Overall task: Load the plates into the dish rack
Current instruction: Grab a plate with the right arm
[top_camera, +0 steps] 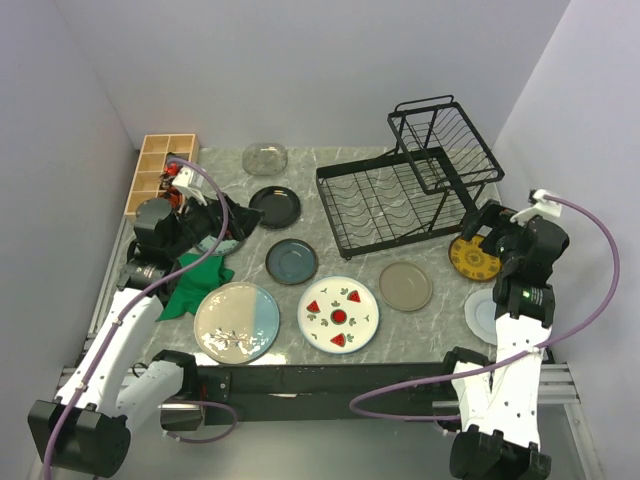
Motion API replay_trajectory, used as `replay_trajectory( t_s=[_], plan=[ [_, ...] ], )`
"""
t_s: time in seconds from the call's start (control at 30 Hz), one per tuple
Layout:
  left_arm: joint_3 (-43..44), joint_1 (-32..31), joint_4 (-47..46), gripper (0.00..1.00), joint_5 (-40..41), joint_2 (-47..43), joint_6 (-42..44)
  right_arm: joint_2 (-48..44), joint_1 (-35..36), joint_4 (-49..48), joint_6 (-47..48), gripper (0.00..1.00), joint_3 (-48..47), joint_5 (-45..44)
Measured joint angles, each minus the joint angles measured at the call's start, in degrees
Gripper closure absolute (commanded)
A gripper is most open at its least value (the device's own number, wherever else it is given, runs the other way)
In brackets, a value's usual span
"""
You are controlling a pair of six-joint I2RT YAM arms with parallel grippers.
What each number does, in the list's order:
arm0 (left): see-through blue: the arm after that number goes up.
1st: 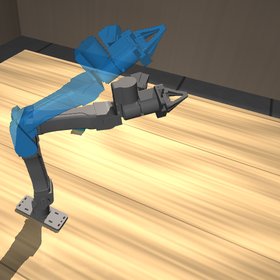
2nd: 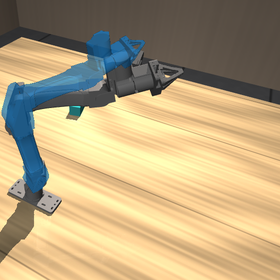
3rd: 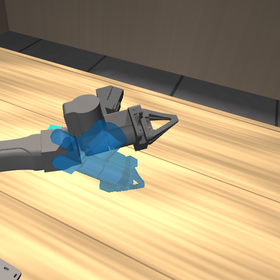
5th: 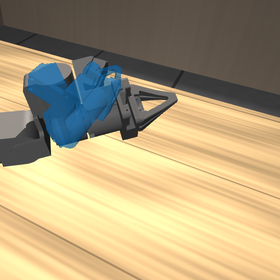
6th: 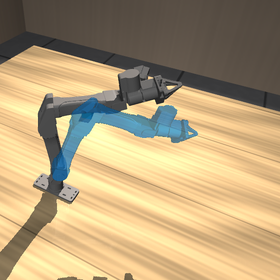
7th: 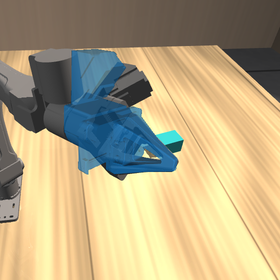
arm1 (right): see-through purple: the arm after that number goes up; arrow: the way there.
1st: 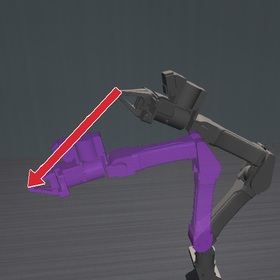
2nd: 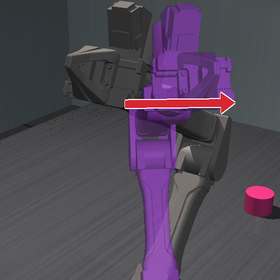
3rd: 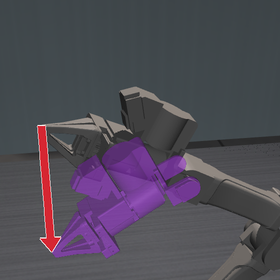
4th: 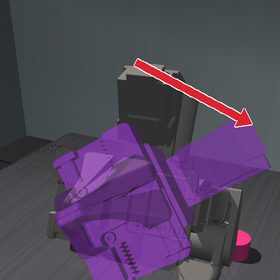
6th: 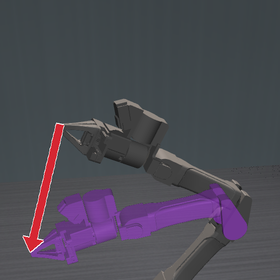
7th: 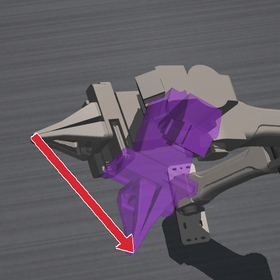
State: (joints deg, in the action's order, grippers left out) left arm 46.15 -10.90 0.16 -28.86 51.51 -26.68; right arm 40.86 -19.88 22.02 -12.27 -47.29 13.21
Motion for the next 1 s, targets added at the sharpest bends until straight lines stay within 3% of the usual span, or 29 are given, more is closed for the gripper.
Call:
replay_trajectory(
  t_s=[0.2, 0.4, 0.63, 1.0],
  plan=[
    [1.09, -2.73, 0.04, 0.03, -3.15, 2.32, 0.04, -1.51, 0.50, 1.84, 16.28, 0.00, 3.34, 13.49],
    [1.27, -4.09, 0.11, 0.03, -5.38, 3.52, 0.00, -3.85, 2.29, 5.97, 28.72, 0.00, 6.10, 17.68],
    [1.40, -4.57, 0.04, 0.03, -6.75, 3.50, -0.04, 8.35, 2.38, 18.38, 49.37, 0.00, 4.83, 22.10],
    [1.44, -4.85, 0.09, 0.03, -6.88, 3.52, 0.00, 16.85, 8.11, 23.19, 77.37, 0.00, 9.62, 24.06]
  ],
)
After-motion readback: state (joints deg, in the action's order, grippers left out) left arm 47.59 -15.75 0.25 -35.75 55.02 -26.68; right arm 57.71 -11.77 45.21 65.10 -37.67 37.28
